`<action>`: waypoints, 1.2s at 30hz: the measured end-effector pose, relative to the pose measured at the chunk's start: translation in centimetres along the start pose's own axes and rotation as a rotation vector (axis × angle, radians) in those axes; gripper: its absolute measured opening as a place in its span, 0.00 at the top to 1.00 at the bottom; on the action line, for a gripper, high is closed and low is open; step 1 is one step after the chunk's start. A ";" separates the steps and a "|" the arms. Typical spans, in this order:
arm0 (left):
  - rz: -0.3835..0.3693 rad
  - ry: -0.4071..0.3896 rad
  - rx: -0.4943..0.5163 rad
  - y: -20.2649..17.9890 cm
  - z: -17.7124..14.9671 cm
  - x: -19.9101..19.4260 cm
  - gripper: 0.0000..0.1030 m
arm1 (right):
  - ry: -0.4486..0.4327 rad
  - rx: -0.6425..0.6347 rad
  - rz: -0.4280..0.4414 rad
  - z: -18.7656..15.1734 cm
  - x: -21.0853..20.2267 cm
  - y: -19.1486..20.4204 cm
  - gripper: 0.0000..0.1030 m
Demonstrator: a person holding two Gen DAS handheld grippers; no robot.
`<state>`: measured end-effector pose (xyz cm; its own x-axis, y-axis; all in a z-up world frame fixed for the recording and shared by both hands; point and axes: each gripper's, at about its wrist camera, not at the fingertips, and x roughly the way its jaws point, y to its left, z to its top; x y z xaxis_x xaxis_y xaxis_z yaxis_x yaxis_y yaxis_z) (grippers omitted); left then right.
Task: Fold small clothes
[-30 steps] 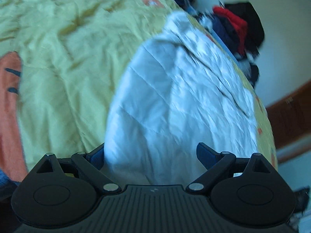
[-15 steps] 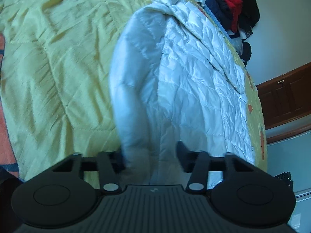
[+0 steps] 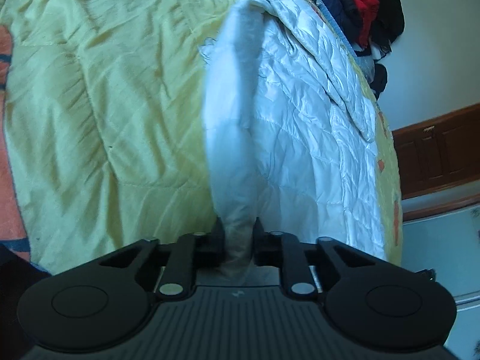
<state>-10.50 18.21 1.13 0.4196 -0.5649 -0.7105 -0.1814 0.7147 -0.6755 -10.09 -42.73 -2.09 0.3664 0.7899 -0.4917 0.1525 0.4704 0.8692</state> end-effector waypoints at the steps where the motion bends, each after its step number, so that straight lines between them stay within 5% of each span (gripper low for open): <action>1: -0.007 -0.004 -0.004 0.2 0.0 -0.2 0.90 | -0.002 -0.006 -0.003 0.0 0.1 0.0 0.86; 8: -0.056 -0.033 0.019 -0.8 -0.3 -1.4 0.95 | -0.012 -0.017 0.033 0.1 0.0 0.2 0.88; 17: -0.172 -0.131 0.068 -3.6 0.7 -6.1 0.95 | -0.073 -0.042 0.200 0.2 -3.3 2.3 0.88; 24: -0.237 -0.220 0.080 -5.3 4.9 -7.6 0.95 | -0.146 -0.072 0.240 1.6 -6.5 3.6 0.88; 29: -0.265 -0.270 0.102 -7.4 11.5 -5.3 0.95 | -0.211 -0.143 0.279 7.2 -6.6 6.5 0.88; 36: -0.244 -0.311 0.065 -10.2 23.6 1.1 0.95 | -0.265 -0.177 0.254 20.3 -2.7 9.7 0.88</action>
<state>12.84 20.03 11.94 0.6942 -0.5767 -0.4306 0.0090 0.6052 -0.7960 9.08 -48.26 8.72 0.5996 0.7718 -0.2116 -0.1250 0.3515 0.9278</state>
